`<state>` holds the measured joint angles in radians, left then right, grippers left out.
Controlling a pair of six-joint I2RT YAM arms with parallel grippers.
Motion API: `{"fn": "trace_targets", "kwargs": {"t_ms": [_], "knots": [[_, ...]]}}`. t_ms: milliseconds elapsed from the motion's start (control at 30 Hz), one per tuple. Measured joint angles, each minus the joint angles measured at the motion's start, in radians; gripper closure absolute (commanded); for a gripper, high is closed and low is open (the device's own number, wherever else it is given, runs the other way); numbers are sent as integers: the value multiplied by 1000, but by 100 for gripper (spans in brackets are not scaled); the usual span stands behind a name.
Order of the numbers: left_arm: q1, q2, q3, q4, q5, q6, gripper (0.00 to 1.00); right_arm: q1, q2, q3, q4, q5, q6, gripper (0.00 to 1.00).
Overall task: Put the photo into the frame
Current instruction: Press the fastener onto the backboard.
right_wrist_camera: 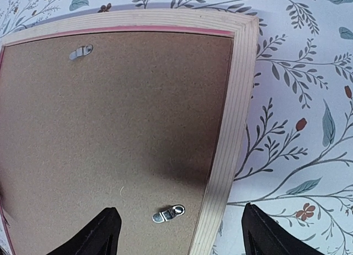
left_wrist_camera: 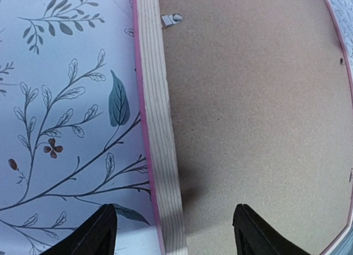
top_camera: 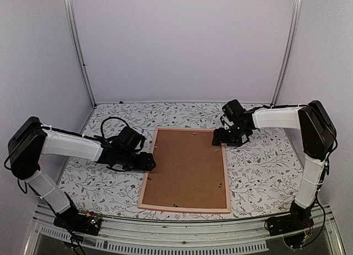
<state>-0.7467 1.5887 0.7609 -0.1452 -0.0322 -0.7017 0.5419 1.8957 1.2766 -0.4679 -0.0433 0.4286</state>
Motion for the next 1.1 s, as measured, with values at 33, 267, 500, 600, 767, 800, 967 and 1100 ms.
{"fn": "trace_targets", "kwargs": {"t_ms": [33, 267, 500, 600, 767, 800, 967, 1100], "knots": [[0, 3, 1, 0, 0, 3, 25, 0, 12, 9, -3, 7, 3, 22], [1, 27, 8, 0, 7, 24, 25, 0, 63, 24, -44, 51, 17, 25], [2, 53, 24, 3, 19, 29, 27, 0, 63, 16, -47, 53, 20, 34], [1, 60, 24, 6, 25, 28, 30, 0, 63, -3, -36, 45, 21, 37], [1, 74, 24, 23, 32, 28, 38, 1, 54, -19, -21, 38, 20, 40], [1, 77, 24, 27, 32, 28, 40, 1, 53, -20, -19, 37, 20, 41], [1, 84, 24, 39, 36, 27, 50, 1, 47, -27, -18, 36, 17, 44], [-2, 90, 24, 48, 40, 24, 55, 1, 46, -28, -18, 33, 15, 45]]}}
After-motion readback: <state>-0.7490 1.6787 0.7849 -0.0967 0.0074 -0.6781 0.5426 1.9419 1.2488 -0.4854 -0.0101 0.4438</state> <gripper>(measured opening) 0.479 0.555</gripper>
